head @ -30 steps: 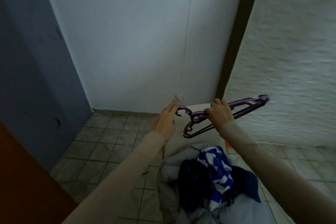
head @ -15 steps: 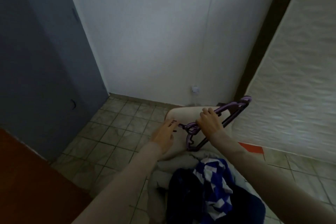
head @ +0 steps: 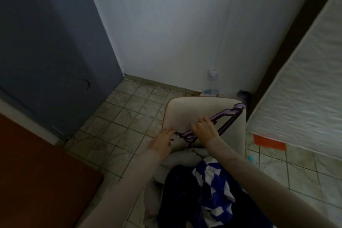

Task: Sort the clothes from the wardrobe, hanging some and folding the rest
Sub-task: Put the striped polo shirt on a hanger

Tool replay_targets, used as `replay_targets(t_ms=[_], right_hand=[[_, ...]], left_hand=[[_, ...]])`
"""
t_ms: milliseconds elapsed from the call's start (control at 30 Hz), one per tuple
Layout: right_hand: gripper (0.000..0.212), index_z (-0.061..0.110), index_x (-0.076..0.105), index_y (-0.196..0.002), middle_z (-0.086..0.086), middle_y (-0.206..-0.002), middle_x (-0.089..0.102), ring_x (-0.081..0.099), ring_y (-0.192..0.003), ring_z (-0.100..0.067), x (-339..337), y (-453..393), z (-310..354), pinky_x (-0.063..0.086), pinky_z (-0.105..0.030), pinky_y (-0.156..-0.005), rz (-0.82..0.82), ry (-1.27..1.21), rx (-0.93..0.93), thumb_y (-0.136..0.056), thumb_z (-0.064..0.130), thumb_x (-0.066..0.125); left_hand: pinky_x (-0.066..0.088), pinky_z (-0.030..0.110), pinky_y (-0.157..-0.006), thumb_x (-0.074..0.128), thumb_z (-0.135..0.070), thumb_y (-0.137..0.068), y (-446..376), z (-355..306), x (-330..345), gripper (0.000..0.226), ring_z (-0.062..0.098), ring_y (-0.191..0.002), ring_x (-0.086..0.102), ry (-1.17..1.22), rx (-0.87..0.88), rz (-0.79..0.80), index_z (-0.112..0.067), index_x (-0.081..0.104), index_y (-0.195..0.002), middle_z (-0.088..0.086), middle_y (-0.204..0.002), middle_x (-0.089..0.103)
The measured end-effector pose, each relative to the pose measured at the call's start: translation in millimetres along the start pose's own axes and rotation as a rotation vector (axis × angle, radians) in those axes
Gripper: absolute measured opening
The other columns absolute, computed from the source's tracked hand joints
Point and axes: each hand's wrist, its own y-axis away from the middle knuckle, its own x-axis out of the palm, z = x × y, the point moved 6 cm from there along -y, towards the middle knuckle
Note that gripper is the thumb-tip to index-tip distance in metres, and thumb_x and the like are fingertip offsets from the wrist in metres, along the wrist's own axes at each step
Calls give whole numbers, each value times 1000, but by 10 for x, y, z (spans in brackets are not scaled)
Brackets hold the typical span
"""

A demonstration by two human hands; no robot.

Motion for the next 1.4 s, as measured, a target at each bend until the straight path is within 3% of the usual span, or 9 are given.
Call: replay_targets(t_ms=[67,133,233,633,767,933,1067,1233,1400], right_hand=[[30,6,53,-120,-17,-114,62,54,-113,-30,76,-49,29,36,-35,-99,-35,-37,13,-91,15,52],[31,12,70,-81,-11,-75,70,66,-78,-24,109,-95,61,49,-28,-74,-82,-66,5,-57,24,85],[38,19,63,-46,-1,-46,59,60,-49,-19,237,-168,105,48,-22,-52,-164,-157,-28,-21,22,92],[37,18,65,-42,-1,-53,61,61,-51,-18,26,-48,75,53,-25,-61,-219,-126,-70,-20,33,91],[27,5,64,-110,-13,-116,59,54,-111,-28,-173,83,37,36,-36,-99,-82,-49,-98,-89,21,57],[32,5,51,-125,-13,-130,48,44,-121,-29,-351,176,9,30,-40,-104,-113,37,-89,-93,8,45],[31,7,54,-122,-11,-125,51,46,-118,-27,-579,283,-40,34,-40,-102,-169,124,-78,-93,11,46],[28,19,68,-54,1,-62,62,61,-62,-16,-966,426,-179,49,-26,-61,-348,107,-1,-35,25,87],[27,19,66,-60,2,-60,60,58,-54,-16,-1293,661,-347,41,-21,-52,-484,34,70,-40,18,84]], left_hand=[[19,19,-110,38,3,-92,-30,26,74,58,15,-140,24,17,-22,7,-16,28,-146,1,-155,20],[24,21,-110,40,4,-90,-51,71,147,58,17,-137,30,45,-50,20,-16,32,-144,3,-153,25],[33,26,-106,42,5,-88,-62,145,222,58,21,-129,40,101,-99,30,-14,34,-143,8,-146,37],[37,23,-94,45,3,-88,-7,279,128,55,27,-122,48,175,-230,-13,-9,36,-141,14,-135,50],[38,27,-96,46,0,-88,49,242,78,59,29,-122,47,190,-250,-10,-8,30,-144,17,-136,48],[43,37,-97,48,0,-88,93,190,-83,59,31,-119,51,231,-283,-63,-5,26,-142,18,-133,50],[42,40,-99,47,-3,-89,163,225,-173,57,30,-118,50,212,-355,-64,-6,24,-141,18,-133,49],[30,33,-108,44,-14,-96,227,257,-126,62,29,-135,33,77,-467,89,-1,10,-147,18,-149,29],[31,30,-107,41,-20,-99,276,167,50,52,28,-134,35,30,-489,234,-1,24,-144,17,-148,31]])
